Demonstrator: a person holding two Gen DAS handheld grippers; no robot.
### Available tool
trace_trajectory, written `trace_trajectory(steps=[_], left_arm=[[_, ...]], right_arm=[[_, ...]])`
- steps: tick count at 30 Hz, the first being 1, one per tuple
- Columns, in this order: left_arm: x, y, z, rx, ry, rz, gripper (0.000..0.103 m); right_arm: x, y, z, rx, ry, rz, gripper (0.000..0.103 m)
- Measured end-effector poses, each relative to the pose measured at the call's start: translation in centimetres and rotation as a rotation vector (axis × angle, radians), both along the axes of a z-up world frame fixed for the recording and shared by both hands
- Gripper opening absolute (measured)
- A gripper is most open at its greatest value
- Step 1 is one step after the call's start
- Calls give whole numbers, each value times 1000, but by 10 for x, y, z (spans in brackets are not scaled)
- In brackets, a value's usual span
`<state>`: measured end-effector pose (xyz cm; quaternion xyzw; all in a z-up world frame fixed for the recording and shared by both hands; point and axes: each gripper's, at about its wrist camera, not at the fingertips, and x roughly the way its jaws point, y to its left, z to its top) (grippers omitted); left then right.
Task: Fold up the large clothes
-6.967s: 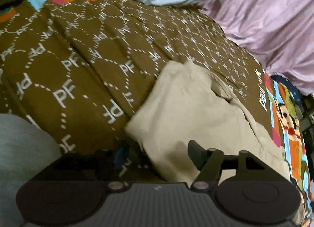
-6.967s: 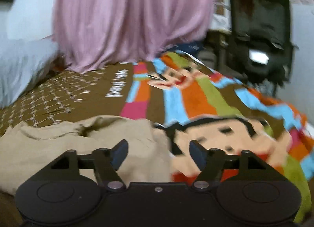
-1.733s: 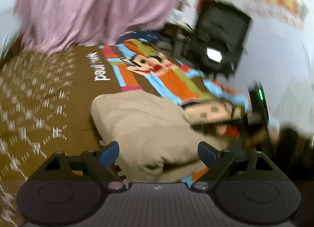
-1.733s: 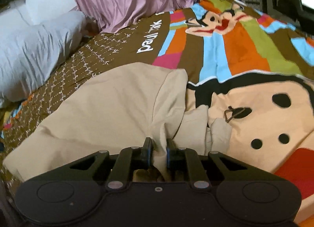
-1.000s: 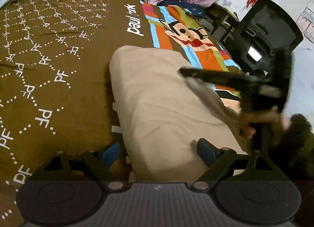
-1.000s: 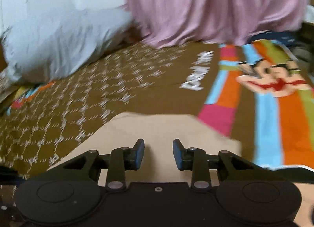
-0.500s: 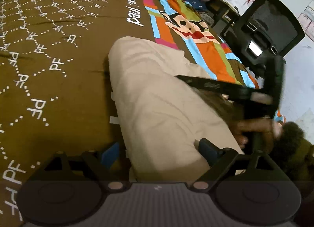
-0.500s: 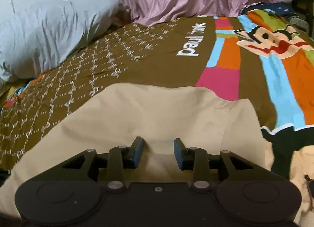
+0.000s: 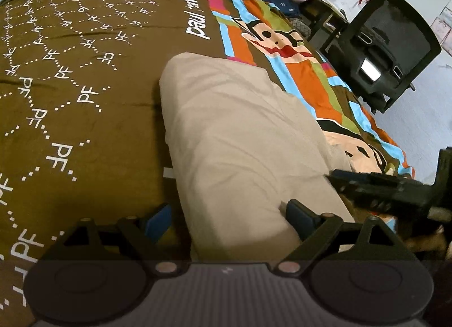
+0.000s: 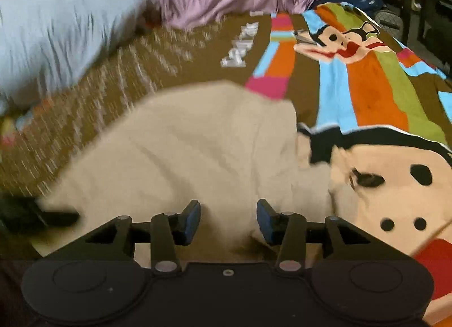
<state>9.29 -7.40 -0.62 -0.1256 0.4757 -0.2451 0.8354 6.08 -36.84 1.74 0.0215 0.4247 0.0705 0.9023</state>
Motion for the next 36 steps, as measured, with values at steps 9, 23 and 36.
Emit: trace_trajectory(steps=[9,23,36], left_arm=[[4,10,3,-34,8,15,98],[44,28,-16,-209,101,-86,102],[52,25,-34,-283,118,-109,103]], right_arm=[[-26,-19,-7,142,-102,-105,49],[-29,-92,-11,435,23,-312,89],[-9,-74,-30,458,-22,-316,103]])
